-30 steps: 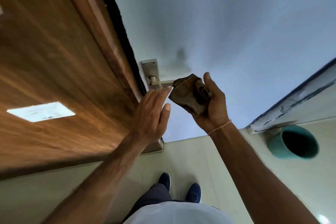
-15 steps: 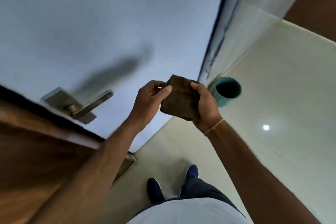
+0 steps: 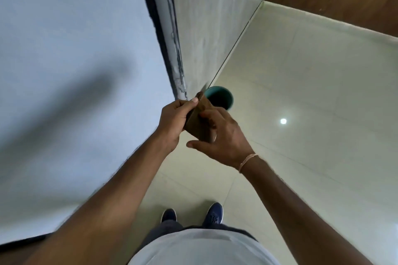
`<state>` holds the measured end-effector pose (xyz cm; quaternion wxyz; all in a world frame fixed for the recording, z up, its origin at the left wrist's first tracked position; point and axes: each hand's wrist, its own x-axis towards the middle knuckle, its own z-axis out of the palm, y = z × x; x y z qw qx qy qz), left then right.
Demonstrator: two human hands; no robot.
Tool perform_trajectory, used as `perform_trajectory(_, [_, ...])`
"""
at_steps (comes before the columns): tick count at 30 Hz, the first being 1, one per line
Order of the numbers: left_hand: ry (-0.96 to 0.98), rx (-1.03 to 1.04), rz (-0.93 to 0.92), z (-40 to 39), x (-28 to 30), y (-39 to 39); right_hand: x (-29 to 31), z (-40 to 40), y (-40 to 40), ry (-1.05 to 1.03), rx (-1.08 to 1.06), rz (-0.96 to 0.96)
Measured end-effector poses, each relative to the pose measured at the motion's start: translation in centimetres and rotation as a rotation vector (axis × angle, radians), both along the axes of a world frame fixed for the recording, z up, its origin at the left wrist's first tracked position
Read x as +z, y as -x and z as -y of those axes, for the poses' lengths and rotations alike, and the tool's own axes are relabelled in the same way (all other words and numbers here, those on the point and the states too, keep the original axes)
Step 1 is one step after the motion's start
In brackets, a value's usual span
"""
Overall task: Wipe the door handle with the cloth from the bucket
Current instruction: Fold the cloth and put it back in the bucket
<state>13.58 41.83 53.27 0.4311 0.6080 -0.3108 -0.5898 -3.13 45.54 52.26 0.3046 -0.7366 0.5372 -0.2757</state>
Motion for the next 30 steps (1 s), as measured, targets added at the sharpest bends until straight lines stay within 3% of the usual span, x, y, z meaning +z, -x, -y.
perform_trajectory(7, [-0.009, -0.093, -0.158, 7.9, -0.9, 5.2, -1.5, 8.4, 4.3, 0.037, -0.268, 0.165])
perform_trajectory(12, [-0.031, -0.110, -0.046, 15.9, -3.0, 7.2, -2.9, 16.5, 7.7, -0.209, -0.425, 0.330])
perform_trajectory(16, [-0.033, -0.111, 0.024, 23.4, -4.8, 8.2, -4.6, 24.6, 11.3, -0.480, -0.670, 0.569])
perform_trajectory(19, [-0.047, -0.126, 0.081, 28.9, -5.6, 9.2, -4.9, 29.8, 12.8, -0.437, -0.754, 0.384])
perform_trajectory(23, [-0.036, -0.220, 0.130, 34.2, -6.1, 11.4, -4.7, 34.8, 11.4, -0.281, -0.526, 0.119])
perform_trajectory(30, [-0.027, -0.177, 0.149, 40.4, -6.9, 14.3, -6.0, 41.5, 12.6, -0.366, -0.399, 0.138])
